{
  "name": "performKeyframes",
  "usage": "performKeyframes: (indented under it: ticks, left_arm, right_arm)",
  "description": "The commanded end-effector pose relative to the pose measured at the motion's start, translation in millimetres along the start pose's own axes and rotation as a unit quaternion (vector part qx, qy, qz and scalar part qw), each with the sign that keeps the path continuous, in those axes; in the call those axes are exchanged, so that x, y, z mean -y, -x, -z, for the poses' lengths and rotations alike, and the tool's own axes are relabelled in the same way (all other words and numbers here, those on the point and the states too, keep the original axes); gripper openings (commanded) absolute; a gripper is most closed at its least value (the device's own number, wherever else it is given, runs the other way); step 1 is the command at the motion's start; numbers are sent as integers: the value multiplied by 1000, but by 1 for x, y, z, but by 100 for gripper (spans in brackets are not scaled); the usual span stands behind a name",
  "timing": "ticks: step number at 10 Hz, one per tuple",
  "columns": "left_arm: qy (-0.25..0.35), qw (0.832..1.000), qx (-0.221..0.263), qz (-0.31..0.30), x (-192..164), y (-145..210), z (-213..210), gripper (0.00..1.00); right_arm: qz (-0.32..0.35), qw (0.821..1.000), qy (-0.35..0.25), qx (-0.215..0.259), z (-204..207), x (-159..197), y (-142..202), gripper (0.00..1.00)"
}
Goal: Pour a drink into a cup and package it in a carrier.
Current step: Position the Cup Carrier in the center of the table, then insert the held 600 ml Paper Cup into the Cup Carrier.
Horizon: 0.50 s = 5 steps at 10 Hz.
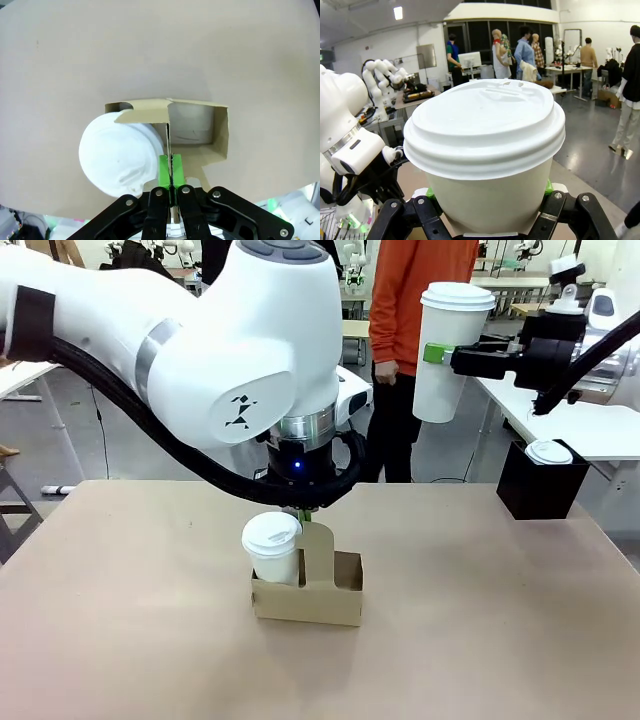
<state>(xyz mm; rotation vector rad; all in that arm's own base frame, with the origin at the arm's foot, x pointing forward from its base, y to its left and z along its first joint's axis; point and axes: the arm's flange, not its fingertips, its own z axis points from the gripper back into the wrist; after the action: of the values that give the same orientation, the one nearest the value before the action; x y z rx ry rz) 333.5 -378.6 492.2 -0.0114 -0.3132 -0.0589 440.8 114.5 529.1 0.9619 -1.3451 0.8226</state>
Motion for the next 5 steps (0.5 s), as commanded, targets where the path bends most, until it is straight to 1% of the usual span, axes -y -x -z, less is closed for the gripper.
performKeyframes:
  ticks: [1, 5]
  left_arm:
    - [-1, 1000, 6, 0, -3, 0, -4, 2]
    - [-1, 1000, 6, 0, -3, 0, -4, 2]
  right_arm:
    - [-1, 1000, -3, 6, 3, 0, -4, 80]
    - [-1, 1000, -3, 6, 3, 0, -4, 80]
